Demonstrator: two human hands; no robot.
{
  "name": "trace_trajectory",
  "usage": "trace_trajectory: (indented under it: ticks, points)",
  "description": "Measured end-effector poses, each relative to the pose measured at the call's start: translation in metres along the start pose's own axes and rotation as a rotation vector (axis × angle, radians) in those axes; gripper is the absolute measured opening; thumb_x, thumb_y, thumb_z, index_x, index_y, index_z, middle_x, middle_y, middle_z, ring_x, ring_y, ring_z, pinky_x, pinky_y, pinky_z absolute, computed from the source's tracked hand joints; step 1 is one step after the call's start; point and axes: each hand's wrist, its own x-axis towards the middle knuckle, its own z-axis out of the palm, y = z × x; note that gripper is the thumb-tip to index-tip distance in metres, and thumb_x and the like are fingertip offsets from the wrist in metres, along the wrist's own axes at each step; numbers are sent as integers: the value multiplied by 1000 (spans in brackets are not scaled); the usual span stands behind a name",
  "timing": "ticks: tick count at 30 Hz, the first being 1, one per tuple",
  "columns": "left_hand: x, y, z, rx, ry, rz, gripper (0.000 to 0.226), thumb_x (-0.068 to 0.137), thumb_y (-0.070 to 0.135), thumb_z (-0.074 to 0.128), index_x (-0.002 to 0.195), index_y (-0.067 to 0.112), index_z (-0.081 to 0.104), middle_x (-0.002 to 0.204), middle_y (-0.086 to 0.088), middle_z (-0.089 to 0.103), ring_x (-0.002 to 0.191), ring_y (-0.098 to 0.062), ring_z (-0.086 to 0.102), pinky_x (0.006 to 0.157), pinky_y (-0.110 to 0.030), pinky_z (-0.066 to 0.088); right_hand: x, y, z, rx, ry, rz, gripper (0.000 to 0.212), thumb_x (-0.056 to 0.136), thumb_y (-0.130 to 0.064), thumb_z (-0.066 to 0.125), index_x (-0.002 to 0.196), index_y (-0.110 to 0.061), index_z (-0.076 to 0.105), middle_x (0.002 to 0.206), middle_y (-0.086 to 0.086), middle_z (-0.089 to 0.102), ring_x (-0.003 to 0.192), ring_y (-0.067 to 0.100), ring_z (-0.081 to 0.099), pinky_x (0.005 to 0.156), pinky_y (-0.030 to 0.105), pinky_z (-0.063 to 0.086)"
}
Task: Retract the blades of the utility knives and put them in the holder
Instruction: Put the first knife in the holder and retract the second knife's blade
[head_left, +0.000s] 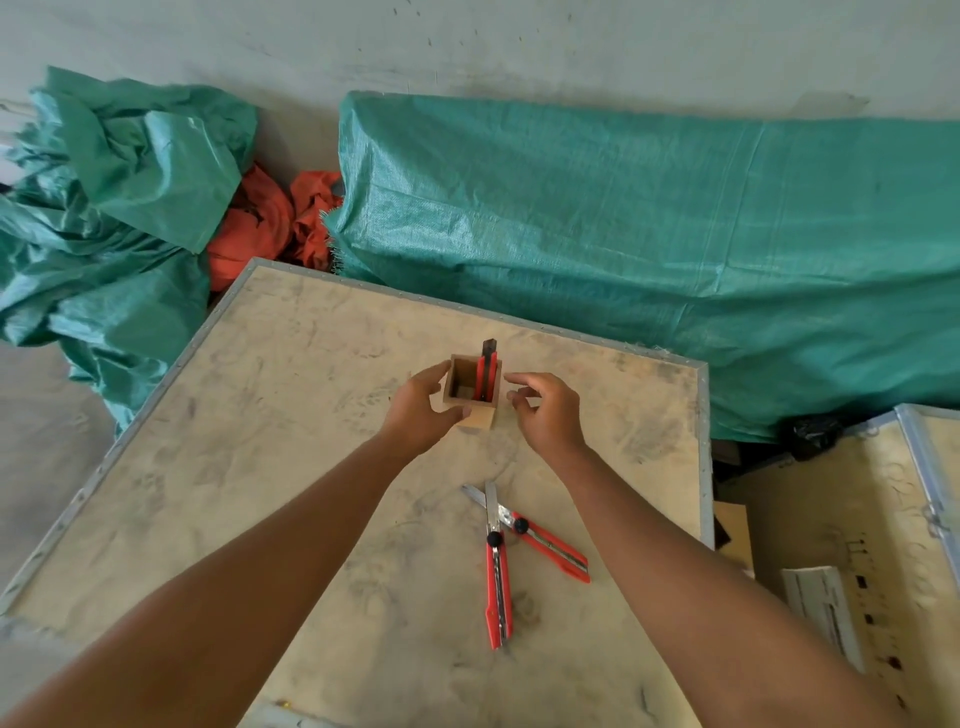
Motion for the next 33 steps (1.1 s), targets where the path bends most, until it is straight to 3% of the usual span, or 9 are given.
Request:
trace_trajectory:
  ticks: [3,6,9,12,16,22,25,28,33]
  points:
    - [-44,-11,12,-54,7,-47,72,76,25,81,141,24,47,140,-2,56,123,-19,56,91,-30,47,-35,10,-8,36,-97,69,28,89,1,69,115,-8,75,114,9,75,94,20,71,87,25,56]
    - [-94,-32,36,-28,-59,-140,75,73,31,83,140,22,48,139,-1,56,120,-17,58,86,-26,48,-71,21,-10,54,-255,183,25,91,-7,70,114,-15,76,109,4,76,91,15,71,87,24,58]
    - [-142,-51,69,-23,-153,-251,83,72,31,84,143,17,44,134,-3,59,108,-18,61,85,-26,48,-104,32,-6,22,-425,296,23,91,-11,69,110,-19,77,99,-1,75,85,11,70,72,10,54]
    - [-176,-63,97,26,-178,-356,84,73,32,83,144,13,42,131,-5,60,103,-20,63,84,-29,50,-127,38,1,-85,-579,302,30,92,-11,63,120,-16,73,104,5,76,102,20,70,84,21,52]
    - [-200,-66,125,44,-163,-437,79,73,28,81,141,9,45,129,-9,59,100,-26,66,78,-35,57,-139,34,9,-150,-594,250,38,94,-7,57,131,-12,66,123,9,72,116,25,67,94,21,47]
    - [-209,-59,144,106,-109,-362,36,77,15,71,113,19,71,102,-11,60,78,-27,62,67,-31,52,-141,36,15,-179,-634,258,39,93,-7,63,131,-13,67,99,7,71,106,24,67,100,25,48]
    - [-212,-60,148,96,-83,-345,31,78,10,68,106,21,73,93,-6,54,71,-21,53,62,-24,39,-147,38,18,-196,-614,242,28,89,-8,69,115,-16,76,105,7,73,101,20,68,93,23,49]
    - [-216,-63,149,105,-77,-318,30,76,8,69,104,17,72,90,-5,52,70,-19,52,63,-21,36,-155,42,23,-188,-561,261,31,87,-14,71,115,-26,74,114,11,67,104,23,67,97,28,51]
    - [-216,-65,152,162,-90,-307,19,79,9,65,96,11,72,87,-7,52,82,-33,61,64,-25,36,-162,35,26,-198,-533,267,38,94,-12,65,132,-15,65,131,16,50,114,28,62,100,21,40]
